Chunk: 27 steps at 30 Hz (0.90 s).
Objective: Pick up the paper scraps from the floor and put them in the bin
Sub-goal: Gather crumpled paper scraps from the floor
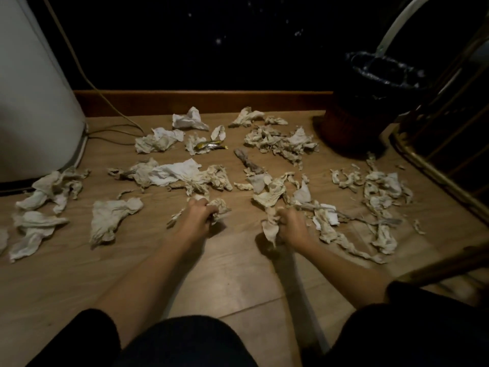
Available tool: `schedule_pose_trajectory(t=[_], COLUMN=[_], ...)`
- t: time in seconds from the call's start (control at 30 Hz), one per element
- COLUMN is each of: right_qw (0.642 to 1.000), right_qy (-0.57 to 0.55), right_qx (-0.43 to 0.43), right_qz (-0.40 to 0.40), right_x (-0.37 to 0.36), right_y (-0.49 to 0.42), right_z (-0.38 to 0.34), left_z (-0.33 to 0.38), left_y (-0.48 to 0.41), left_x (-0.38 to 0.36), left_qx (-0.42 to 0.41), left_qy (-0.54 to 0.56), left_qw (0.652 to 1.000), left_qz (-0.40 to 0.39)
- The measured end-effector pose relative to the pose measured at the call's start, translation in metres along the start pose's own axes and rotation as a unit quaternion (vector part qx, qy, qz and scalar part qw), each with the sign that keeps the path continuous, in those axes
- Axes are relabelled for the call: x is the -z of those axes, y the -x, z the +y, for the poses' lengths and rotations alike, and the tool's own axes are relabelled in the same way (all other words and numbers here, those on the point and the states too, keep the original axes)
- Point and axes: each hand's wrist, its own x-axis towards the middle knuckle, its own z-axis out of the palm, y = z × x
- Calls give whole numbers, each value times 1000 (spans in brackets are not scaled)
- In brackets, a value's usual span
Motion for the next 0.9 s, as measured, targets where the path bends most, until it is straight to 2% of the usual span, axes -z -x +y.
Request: schedule_pose_trajectory(t=[0.17,0.3,0.4,0.5,0.57,0.7,0.8,0.9], right_qw=[996,991,987,978,973,985,994,996], right_qy=[59,121,126,58,35,10,-23,-63], right_qx=[65,50,15,-11,-14,15,57,63], right_qz=[9,-2,-98,-202,-228,-173,-94,12], right_x=[42,51,36,0,-24,-41,-56,-75], right_y=[-58,-102,-131,-152,-167,-189,-179,-154], right_z=[-33,-23,-12,-5,-4,1,3,-1], left_z=[-18,-34,-44,-40,-33,-27,-27,-25], left_y=[-19,-46,-70,-91,-102,-118,-130,-145], left_x=[56,90,106,103,90,44,7,-23], left_qx=[-20,-48,-75,-97,-77,0,65,162], left_qy=[-56,-96,-133,-169,-169,-104,-92,-85], left_qw=[998,993,988,981,983,994,989,963], left_qz=[4,50,35,-1,-9,-33,-98,-196])
